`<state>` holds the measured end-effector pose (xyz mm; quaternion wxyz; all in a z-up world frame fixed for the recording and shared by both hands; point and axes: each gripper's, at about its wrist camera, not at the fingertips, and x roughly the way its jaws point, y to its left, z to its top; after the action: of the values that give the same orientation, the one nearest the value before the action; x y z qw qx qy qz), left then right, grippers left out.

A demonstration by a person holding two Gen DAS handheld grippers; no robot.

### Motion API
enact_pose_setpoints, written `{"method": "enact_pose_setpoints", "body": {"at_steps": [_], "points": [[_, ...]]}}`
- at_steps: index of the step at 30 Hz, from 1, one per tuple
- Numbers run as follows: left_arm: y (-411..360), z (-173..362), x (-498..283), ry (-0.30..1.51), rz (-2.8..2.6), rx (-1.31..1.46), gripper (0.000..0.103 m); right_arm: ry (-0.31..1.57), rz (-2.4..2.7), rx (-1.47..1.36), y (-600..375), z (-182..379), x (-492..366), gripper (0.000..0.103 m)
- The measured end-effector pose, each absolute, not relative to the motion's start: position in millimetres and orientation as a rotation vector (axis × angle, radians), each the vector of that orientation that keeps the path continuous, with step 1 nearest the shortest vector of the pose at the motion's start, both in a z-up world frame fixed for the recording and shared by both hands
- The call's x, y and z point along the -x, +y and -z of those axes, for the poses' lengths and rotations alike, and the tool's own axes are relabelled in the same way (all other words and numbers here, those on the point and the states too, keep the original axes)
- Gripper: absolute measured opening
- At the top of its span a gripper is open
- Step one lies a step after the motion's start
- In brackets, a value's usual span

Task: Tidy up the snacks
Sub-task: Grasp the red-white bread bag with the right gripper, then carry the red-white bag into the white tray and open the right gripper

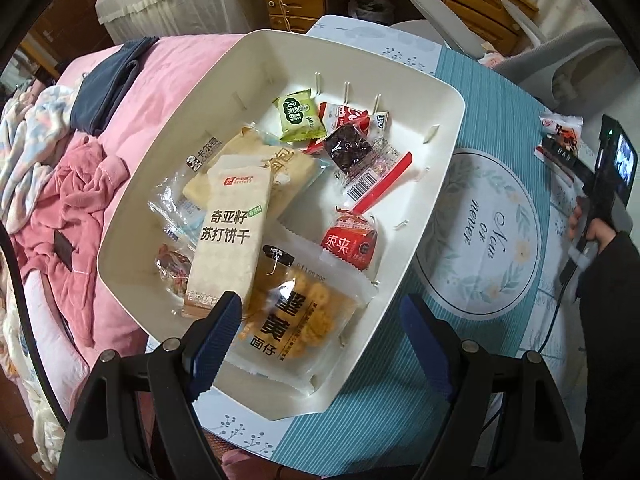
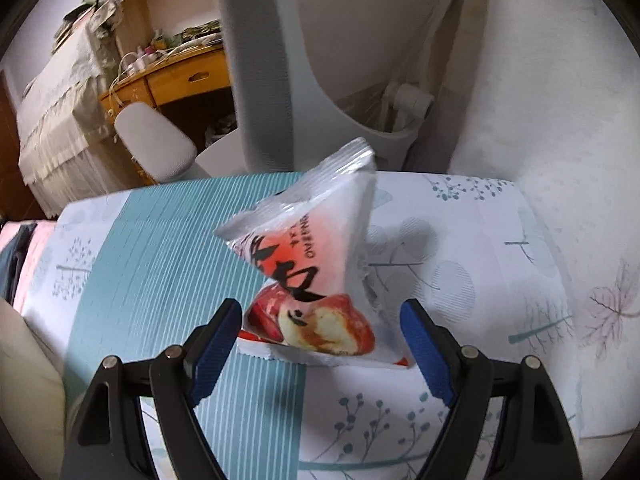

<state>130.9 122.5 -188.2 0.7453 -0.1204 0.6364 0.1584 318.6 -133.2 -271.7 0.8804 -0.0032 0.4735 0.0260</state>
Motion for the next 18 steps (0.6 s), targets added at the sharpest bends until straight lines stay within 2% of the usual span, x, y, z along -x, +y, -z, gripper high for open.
{"method": "enact_pose_setpoints", "body": {"at_steps": [4, 6, 14, 18], "points": [[123.4, 184.7, -131.6, 1.387, -0.344, 0.273, 0.081, 0.971, -0.066, 0.043, -128.4, 272.8, -317.1, 0.074], [123.5, 182.1, -130.9, 1.38, -0.341, 0.278, 0.081, 0.967, -0.074, 0.057, -126.5, 271.6, -316.5, 0.064], [128.6, 170.3, -123.9, 1.347, -0.331, 0.316, 0.081, 0.991, -0.09, 0.074, -125.9, 269.5, -312.7, 0.05], [132.4, 166.8, -117.4, 1.33, -0.33, 0.335, 0.081, 1.028, -0.09, 0.046, -128.1, 266.9, -307.5, 0.047]]}}
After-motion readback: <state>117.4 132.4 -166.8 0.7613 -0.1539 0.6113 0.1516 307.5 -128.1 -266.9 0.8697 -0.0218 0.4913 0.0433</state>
